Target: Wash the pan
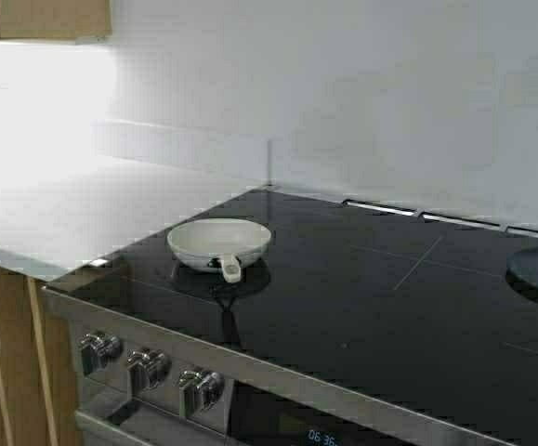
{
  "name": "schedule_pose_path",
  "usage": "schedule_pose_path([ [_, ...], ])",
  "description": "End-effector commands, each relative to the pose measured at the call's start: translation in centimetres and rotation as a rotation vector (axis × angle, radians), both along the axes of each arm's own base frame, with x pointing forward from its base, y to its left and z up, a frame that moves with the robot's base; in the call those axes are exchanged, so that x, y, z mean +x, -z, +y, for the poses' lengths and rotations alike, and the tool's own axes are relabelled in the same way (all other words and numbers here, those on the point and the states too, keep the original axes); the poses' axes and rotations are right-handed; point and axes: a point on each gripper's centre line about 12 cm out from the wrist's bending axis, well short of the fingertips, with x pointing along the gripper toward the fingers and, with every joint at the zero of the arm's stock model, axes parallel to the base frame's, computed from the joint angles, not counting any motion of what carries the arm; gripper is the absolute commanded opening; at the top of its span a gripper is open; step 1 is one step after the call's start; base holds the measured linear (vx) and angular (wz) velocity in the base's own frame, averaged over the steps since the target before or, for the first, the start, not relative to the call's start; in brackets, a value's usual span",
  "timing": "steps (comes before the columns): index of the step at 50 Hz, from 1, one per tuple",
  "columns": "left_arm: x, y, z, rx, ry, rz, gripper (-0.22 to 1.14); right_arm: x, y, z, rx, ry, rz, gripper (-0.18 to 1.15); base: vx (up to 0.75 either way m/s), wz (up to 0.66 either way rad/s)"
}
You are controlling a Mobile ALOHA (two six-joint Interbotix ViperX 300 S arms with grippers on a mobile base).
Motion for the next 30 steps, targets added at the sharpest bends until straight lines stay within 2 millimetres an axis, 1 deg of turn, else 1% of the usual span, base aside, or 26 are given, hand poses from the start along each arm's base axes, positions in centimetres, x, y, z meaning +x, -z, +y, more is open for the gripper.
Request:
schedule_pose_path([
  [1, 0.0, 0.8, 0.2, -0.043, -0.005, 0.049, 0.00, 0.2, 0.5, 0.2, -0.003, -0.011, 0.020, 0.08, 0.00, 0.00],
  [3, 0.0, 0.5, 0.1, -0.065, -0.003, 0.043, 0.13, 0.2, 0.6, 0.2, -0.003, -0.011, 0.025, 0.10, 0.00, 0.00],
  [10, 0.3, 0.7, -0.1, -0.118, 0.010, 0.074, 0.63, 0.2, 0.6, 0.2, -0.003, -0.011, 0.026, 0.06, 0.00, 0.00],
  [11, 0.4, 0.7, -0.2, -0.129, 0.020, 0.077, 0.74, 0.2, 0.6, 0.2, -0.003, -0.011, 0.026, 0.06, 0.00, 0.00],
  [15, 0.6, 1.0, -0.9, -0.165, 0.053, 0.103, 1.00, 0.1, 0.8, 0.2, -0.003, -0.011, 0.032, 0.06, 0.00, 0.00],
  [17, 0.8, 1.3, -1.5, -0.189, 0.077, 0.134, 1.05, 0.1, 0.8, 0.2, -0.003, -0.011, 0.037, 0.06, 0.00, 0.00],
  [23, 1.4, 2.7, -3.6, -0.243, 0.164, 0.219, 1.00, 0.2, 0.9, 0.2, -0.011, -0.013, 0.051, 0.06, 0.00, 0.00],
  [30, 1.8, 4.3, -6.5, -0.240, 0.280, 0.295, 1.00, 0.2, 0.9, 0.3, -0.009, -0.013, 0.052, 0.06, 0.00, 0.00],
])
